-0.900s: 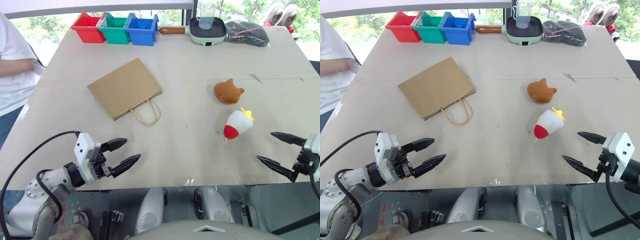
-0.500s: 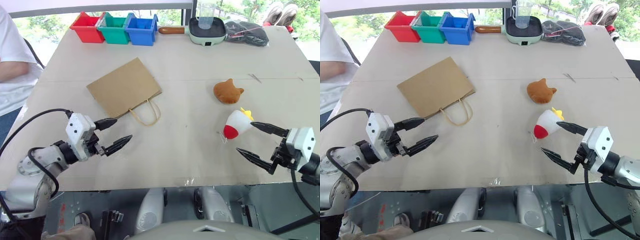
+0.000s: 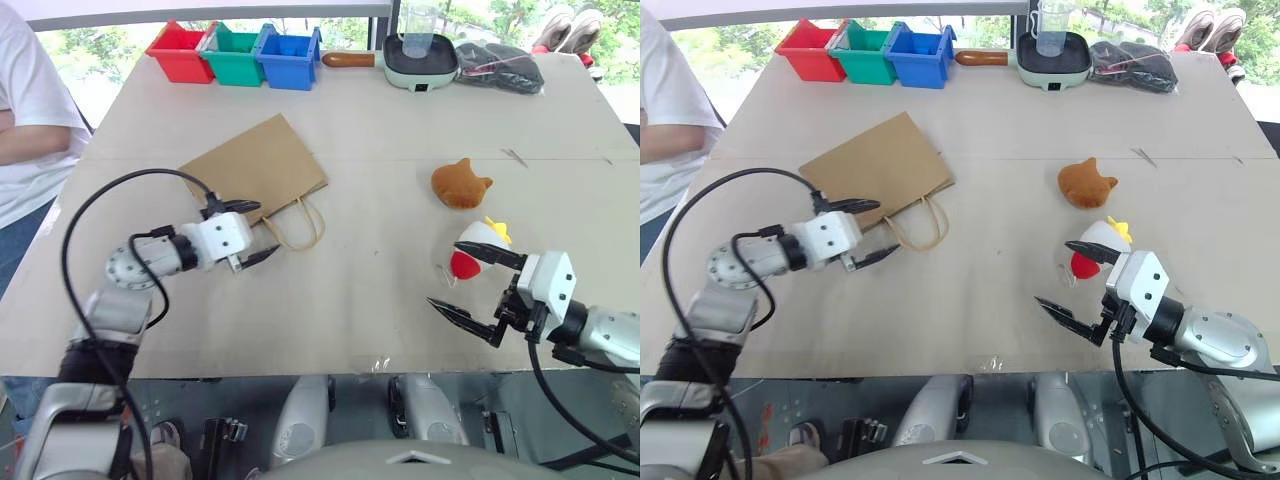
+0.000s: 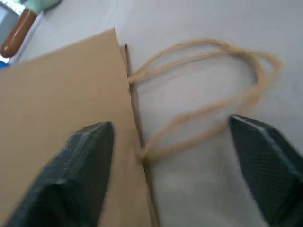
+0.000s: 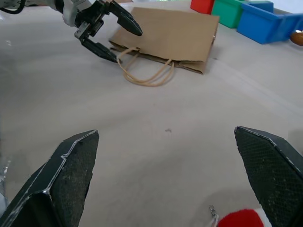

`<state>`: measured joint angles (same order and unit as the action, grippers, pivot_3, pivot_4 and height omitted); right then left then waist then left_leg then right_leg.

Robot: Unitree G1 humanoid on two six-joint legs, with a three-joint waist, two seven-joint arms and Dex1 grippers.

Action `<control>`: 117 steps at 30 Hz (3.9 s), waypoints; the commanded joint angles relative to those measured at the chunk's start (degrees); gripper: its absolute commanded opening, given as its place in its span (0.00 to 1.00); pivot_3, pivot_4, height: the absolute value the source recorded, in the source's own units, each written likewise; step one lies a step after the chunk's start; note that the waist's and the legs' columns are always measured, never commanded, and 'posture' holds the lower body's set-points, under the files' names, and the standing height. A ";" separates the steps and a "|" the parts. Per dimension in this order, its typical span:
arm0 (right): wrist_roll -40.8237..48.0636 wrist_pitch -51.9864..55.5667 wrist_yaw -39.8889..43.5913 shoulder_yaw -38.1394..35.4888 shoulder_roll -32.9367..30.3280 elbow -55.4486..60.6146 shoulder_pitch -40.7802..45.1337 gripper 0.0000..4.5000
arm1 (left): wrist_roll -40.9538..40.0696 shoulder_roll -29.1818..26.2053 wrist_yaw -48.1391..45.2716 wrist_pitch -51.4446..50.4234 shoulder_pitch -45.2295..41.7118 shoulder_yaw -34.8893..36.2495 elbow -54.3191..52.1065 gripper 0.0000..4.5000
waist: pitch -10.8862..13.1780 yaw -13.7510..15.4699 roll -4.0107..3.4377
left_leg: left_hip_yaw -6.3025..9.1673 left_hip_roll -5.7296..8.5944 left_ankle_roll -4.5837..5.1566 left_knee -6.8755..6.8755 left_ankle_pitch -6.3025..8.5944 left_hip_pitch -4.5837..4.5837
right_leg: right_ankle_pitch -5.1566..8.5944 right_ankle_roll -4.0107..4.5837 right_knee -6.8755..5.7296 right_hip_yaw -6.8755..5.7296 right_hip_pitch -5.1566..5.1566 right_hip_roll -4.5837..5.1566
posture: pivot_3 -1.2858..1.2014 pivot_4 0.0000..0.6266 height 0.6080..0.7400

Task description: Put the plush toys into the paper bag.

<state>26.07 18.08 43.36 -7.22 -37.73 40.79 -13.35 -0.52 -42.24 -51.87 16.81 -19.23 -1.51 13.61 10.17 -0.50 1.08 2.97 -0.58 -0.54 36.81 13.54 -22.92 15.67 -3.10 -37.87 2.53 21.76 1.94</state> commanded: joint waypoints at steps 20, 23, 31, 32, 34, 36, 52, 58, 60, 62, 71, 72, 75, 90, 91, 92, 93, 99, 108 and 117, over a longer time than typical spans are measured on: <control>-11.77 4.12 -3.99 29.34 22.02 -30.98 34.99 0.03 | -59.40 5.06 1.42 -57.54 4.14 11.77 -34.50 0.00 | 0.08 -1.60 0.01 | 0.49 -0.08 -0.02 0.24 -0.02 0.12 | -0.01 0.03 -0.24 -0.05 -0.05 -0.19 | 0.52 0.24 1.00; -15.45 -0.30 -0.87 33.41 25.99 -43.84 41.95 0.03 | -60.35 5.31 3.97 -58.43 3.51 12.92 -36.13 0.00 | 0.08 -1.25 0.02 | 0.59 0.00 -0.02 0.23 -0.02 0.07 | -0.02 0.04 -0.23 -0.13 -0.07 -0.14 | 0.52 0.24 1.00; -20.75 -8.25 -1.14 33.85 35.94 -67.35 48.72 0.03 | -62.35 5.07 10.55 -58.51 1.70 18.34 -37.56 0.00 | 0.07 -1.84 0.05 | 0.58 0.04 -0.05 0.09 -0.02 0.10 | -0.02 0.05 -0.23 -0.10 0.01 -0.11 | 0.52 0.24 1.00; -21.10 -8.68 -1.79 33.42 36.56 -68.46 48.44 0.03 | -63.24 5.03 12.25 -58.51 1.22 19.84 -37.53 0.00 | 0.06 -1.83 0.06 | 0.59 0.04 -0.05 0.08 -0.02 0.10 | -0.02 0.05 -0.23 -0.11 0.01 -0.11 | 0.52 0.24 1.00; -21.79 -9.31 -2.34 33.00 37.21 -69.52 47.89 0.03 | -64.86 5.18 15.24 -58.62 0.65 22.06 -37.54 0.00 | 0.01 -1.83 0.12 | 0.59 0.04 -0.05 0.09 -0.02 0.12 | -0.03 0.05 -0.24 -0.10 0.00 -0.11 | 0.52 0.24 1.00; -22.66 -9.79 -2.50 32.83 37.35 -69.79 47.49 0.03 | -65.98 5.66 17.73 -58.78 0.11 22.97 -37.66 0.00 | -0.01 -1.83 0.11 | 0.60 0.05 -0.06 0.09 -0.03 0.22 | -0.03 0.05 -0.29 -0.10 -0.06 -0.11 | 0.52 0.24 1.00; -12.97 -1.72 1.17 22.20 28.49 -39.51 39.38 0.21 | -62.06 8.08 15.93 -55.37 2.90 18.50 -38.59 0.00 | 0.03 -0.88 0.05 | 0.64 0.17 -0.09 0.22 -0.05 0.10 | -0.03 0.05 -0.42 -0.10 -0.03 0.00 | 0.52 0.24 1.00; -3.32 16.45 -6.30 10.40 20.01 -8.93 28.69 0.79 | -59.40 10.60 15.09 -53.35 3.44 16.30 -38.05 0.00 | 0.05 -0.59 0.03 | 0.66 0.11 -0.09 -0.01 -0.05 0.05 | -0.01 0.06 -0.29 -0.12 0.06 -0.04 | 0.52 0.24 1.00; -1.22 22.09 -8.69 6.70 17.13 -2.69 26.16 0.79 | -58.41 11.26 14.55 -52.85 3.39 15.49 -37.73 0.00 | 0.05 -0.47 0.02 | 0.63 0.10 -0.09 -0.02 -0.05 0.03 | -0.01 0.05 -0.24 -0.10 0.05 -0.03 | 0.52 0.24 1.00; -5.63 28.37 -11.96 3.82 10.23 2.31 23.42 0.79 | -57.10 12.01 14.14 -52.04 2.90 14.68 -36.82 0.00 | 0.06 -0.43 0.00 | 0.57 0.12 -0.09 -0.02 -0.04 0.04 | -0.02 0.04 -0.19 -0.07 0.03 -0.01 | 0.52 0.24 1.00; -9.18 42.28 -17.61 1.29 -0.85 -6.45 16.78 0.79 | -52.70 14.30 11.61 -49.73 1.12 11.80 -34.23 0.00 | 0.02 -0.55 0.06 | 0.28 0.16 -0.08 0.02 -0.04 0.04 | 0.00 0.04 -0.08 -0.07 -0.04 -0.06 | 0.52 0.24 1.00; -10.04 41.43 -17.57 2.80 -1.42 -8.41 16.81 0.79 | -52.39 14.42 11.32 -49.60 1.03 11.51 -34.33 0.00 | 0.02 -0.56 0.06 | 0.23 0.15 -0.07 0.02 -0.04 0.07 | 0.00 0.04 -0.09 -0.03 -0.04 -0.06 | 0.52 0.24 1.00; -10.14 38.00 -16.22 4.32 -1.36 -11.07 17.07 0.60 | -51.61 14.33 11.25 -49.06 1.36 12.04 -35.01 0.00 | -0.02 -0.58 0.12 | 0.21 0.12 -0.07 0.02 -0.04 0.08 | 0.00 0.03 -0.09 -0.01 -0.05 -0.09 | 0.52 0.24 1.00; 1.49 23.33 -10.14 5.83 8.48 -9.54 32.57 0.03 | -53.99 15.52 11.51 -49.32 3.13 12.91 -37.76 0.00 | 0.08 -1.00 0.05 | 0.43 0.01 -0.07 0.17 -0.04 0.05 | -0.01 0.01 -0.12 0.02 -0.06 -0.20 | 0.52 0.24 1.00; 0.21 23.46 -11.40 8.26 10.48 -11.45 35.27 0.03 | -53.97 15.57 11.59 -49.26 2.86 12.82 -37.63 0.00 | 0.08 -1.14 0.05 | 0.46 0.01 -0.07 0.16 -0.04 0.05 | -0.01 0.02 -0.11 -0.02 -0.07 -0.21 | 0.52 0.24 1.00; -1.43 23.48 -12.39 10.88 12.23 -13.49 37.51 0.03 | -53.87 15.67 11.77 -49.19 2.45 12.70 -37.41 0.00 | 0.08 -1.22 0.05 | 0.46 0.00 -0.07 0.16 -0.04 0.03 | -0.01 0.02 -0.11 -0.04 -0.07 -0.24 | 0.52 0.24 1.00; -3.23 23.31 -13.08 13.58 13.53 -15.22 39.27 0.03 | -53.89 15.85 12.09 -49.15 2.06 12.67 -37.26 0.00 | 0.08 -1.31 0.06 | 0.47 0.00 -0.07 0.15 -0.04 0.04 | -0.01 0.02 -0.12 -0.05 -0.07 -0.24 | 0.52 0.24 1.00; -8.20 19.93 -11.52 25.52 21.23 -24.07 43.38 0.03 | -51.99 18.36 14.31 -47.63 0.07 11.44 -36.93 0.00 | 0.07 -0.37 0.06 | 0.57 0.10 -0.08 0.10 -0.04 -0.10 | -0.01 0.03 -0.07 -0.14 0.02 -0.06 | 0.52 0.24 1.00; -13.93 7.34 -0.42 33.83 26.10 -43.34 51.45 0.03 | -50.41 19.41 10.31 -44.47 3.90 11.38 -35.49 0.00 | 0.08 -1.14 0.05 | 0.56 0.12 -0.08 0.04 -0.05 0.01 | -0.02 0.04 -0.15 -0.13 0.03 -0.09 | 0.52 0.24 1.00; -15.20 1.00 8.85 29.01 22.75 -51.23 55.09 0.64 | -50.14 20.01 11.13 -42.93 5.33 11.66 -37.25 0.00 | 0.09 -1.19 0.03 | 0.62 0.14 -0.08 0.03 -0.04 -0.05 | -0.03 0.04 -0.11 -0.16 0.04 -0.03 | 0.52 0.24 1.00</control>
<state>9.32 18.61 50.85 25.84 -12.54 -15.01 41.98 -50.73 -22.35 -40.85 -27.83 -13.91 8.97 -20.92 10.27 -1.69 1.11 3.60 -0.42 -0.62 36.84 13.50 -22.99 15.65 -3.06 -37.97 2.37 21.80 1.94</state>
